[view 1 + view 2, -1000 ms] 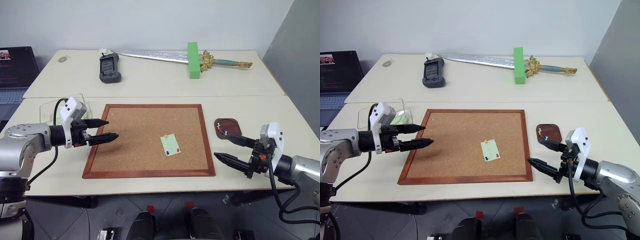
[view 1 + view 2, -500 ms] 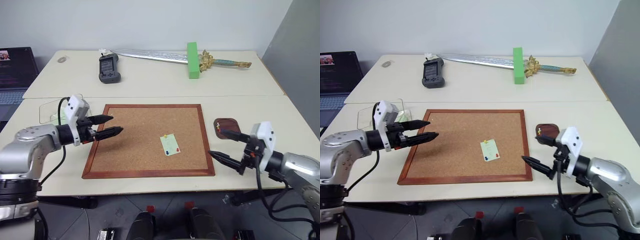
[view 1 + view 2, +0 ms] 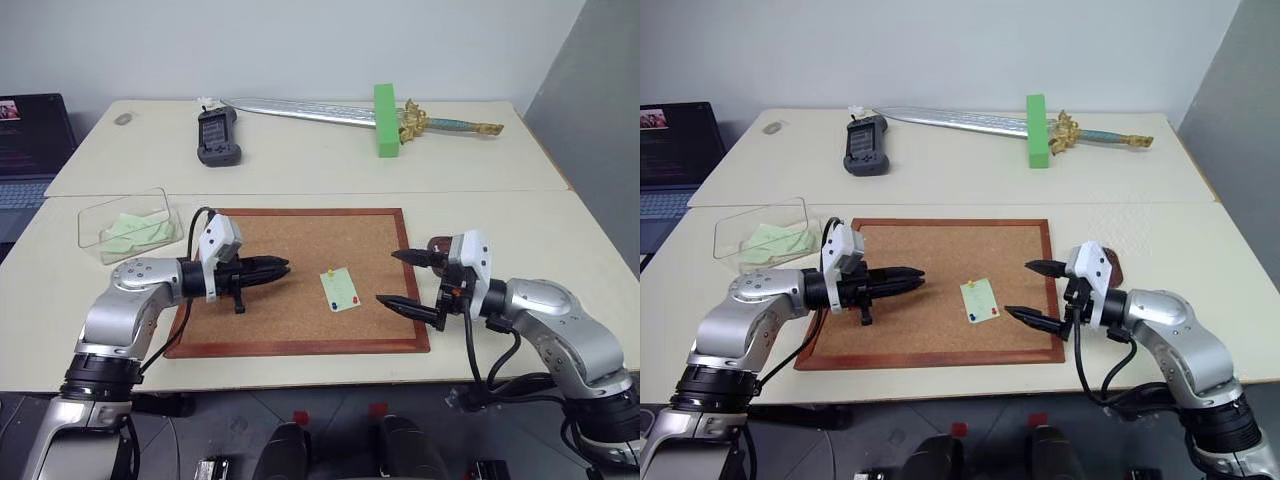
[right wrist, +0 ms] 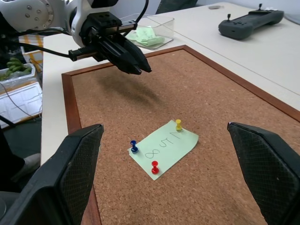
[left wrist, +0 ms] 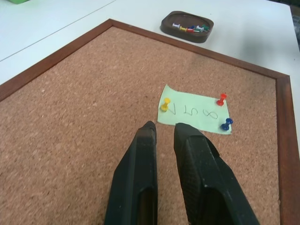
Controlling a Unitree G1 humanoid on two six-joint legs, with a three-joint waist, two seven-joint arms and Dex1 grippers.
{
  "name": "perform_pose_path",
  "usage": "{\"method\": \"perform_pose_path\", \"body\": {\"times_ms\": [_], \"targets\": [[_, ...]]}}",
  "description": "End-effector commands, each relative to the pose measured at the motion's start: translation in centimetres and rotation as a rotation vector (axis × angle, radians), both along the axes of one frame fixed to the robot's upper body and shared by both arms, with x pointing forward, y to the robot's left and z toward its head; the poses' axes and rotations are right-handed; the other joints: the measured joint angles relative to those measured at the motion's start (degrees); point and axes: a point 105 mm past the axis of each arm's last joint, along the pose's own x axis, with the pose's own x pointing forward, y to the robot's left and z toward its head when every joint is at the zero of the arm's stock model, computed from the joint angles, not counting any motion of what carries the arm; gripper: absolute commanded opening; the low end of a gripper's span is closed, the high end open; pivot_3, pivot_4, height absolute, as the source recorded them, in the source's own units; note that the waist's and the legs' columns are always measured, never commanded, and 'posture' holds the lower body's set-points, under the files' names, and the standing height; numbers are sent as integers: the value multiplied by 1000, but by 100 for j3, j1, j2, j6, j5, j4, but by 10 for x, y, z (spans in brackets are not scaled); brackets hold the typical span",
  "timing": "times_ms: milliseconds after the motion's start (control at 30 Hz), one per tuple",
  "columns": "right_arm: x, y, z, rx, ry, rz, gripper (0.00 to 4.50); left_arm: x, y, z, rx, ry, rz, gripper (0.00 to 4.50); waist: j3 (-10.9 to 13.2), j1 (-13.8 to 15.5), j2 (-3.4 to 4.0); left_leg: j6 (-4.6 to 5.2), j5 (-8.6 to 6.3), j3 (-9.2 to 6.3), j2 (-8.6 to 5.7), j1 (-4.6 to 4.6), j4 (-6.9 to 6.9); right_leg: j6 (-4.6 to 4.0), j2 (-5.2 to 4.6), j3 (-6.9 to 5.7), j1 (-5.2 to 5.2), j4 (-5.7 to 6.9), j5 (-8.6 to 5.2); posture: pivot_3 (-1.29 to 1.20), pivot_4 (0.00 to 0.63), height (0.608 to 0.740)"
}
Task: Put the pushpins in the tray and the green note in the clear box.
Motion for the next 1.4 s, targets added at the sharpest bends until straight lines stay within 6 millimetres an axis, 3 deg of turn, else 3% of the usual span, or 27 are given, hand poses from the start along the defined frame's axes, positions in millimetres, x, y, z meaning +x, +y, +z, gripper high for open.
{"method": "perform_pose_path", "body": {"times_ms": [33,333,533,833,933,1033,1400], "targets": [[10,22,6,20,-63,41,4500,2,-17,-11,-21,-1,-31,58,-1,-7,1,0,0,5,-2,3,1,0,-1,5,0,0,0,0,150,740],[29,53,-4,26,-47,50,4500,2,-32,-69,54,122,5,11,-3,1,3,0,1,-3,-6,1,3,0,-1,-1,-2,4,1,0,150,740],[37,66,-14,-2,-30,55,4500,1,-26,-83,89,146,17,11,-15,1,16,1,1,-2,-9,17,8,1,-4,0,15,7,2,0,150,740],[50,80,-34,-48,-9,59,4500,2,-19,-77,35,166,52,11,-31,-6,35,1,1,-1,-13,28,7,1,3,0,17,15,3,0,150,740],[55,80,-32,-38,-16,45,4500,7,-12,-55,-19,143,88,11,-31,-17,34,1,1,-1,-11,28,7,1,3,1,16,19,3,0,150,740],[57,80,-31,-37,-29,44,4500,10,0,-47,-2,126,114,11,-30,-67,34,1,2,-6,-11,24,7,1,5,2,4,30,3,0,150,740],[63,87,-28,-24,-37,43,4500,8,14,-43,46,117,127,11,-28,-142,35,0,2,-37,-11,23,4,-1,6,-1,-3,41,2,0,150,740]]}}
